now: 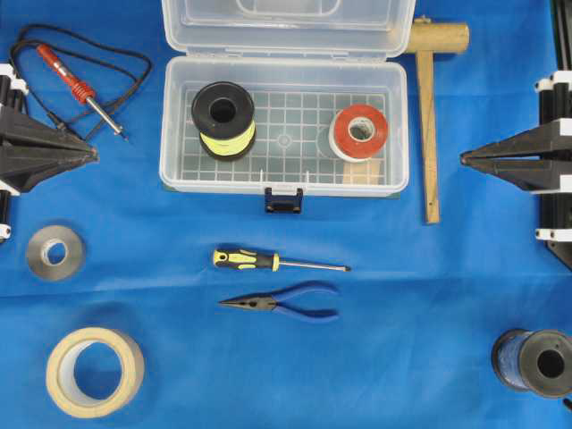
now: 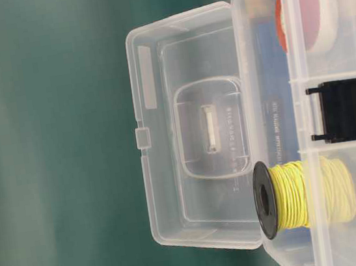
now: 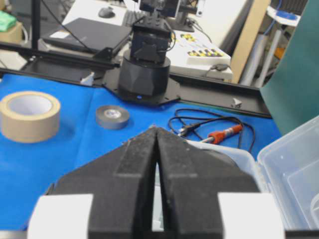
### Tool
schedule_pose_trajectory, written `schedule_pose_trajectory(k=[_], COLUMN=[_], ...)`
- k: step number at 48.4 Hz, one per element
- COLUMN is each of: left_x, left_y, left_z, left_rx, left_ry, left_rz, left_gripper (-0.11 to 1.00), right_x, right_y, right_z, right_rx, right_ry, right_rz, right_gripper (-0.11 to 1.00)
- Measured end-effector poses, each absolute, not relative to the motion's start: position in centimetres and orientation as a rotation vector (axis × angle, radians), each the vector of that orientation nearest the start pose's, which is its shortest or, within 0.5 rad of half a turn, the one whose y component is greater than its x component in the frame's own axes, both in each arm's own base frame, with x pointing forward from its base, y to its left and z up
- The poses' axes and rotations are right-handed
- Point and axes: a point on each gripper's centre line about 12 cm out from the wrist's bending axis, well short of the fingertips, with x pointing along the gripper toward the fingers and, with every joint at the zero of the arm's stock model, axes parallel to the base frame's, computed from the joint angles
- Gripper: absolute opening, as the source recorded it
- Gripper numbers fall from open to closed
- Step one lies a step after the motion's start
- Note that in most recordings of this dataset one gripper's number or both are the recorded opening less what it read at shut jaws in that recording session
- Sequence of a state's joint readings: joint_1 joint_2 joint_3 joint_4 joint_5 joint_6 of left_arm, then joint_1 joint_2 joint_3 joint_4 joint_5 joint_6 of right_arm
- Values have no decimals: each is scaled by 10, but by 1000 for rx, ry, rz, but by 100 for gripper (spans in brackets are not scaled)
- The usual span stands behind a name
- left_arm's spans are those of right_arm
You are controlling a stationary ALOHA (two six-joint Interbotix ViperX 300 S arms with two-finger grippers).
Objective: Close the tool box with the left arm.
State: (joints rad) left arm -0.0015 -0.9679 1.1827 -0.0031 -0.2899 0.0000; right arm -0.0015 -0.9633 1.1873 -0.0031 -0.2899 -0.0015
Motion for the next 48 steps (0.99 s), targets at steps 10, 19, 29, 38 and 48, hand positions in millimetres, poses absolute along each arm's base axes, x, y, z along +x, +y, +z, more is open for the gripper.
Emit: schedule_pose_trajectory(k=[10,19,29,38,48], left_x=[199,203,213,220,234], left_y=[1,13,43,74,104], left_z=[290,290,299,314,327], left_rx=[-5,-11,-1,3,72], left_ry=[-69,-54,-1,63,118], left_rz=[8,66,204,324,413], left_gripper=[0,0,1,44,86], right_x=[199,199,199,200,202], right_y=[-5,-8,-8,-8,-9], right_z=[291,288,288,285,282], right_rx=[-14,-14,-13,-12,-12], right_ry=[-61,-35,-26,-3,23], right_rz=[-24,-38,-39,-39,-42], right_gripper=[0,0,0,0,0])
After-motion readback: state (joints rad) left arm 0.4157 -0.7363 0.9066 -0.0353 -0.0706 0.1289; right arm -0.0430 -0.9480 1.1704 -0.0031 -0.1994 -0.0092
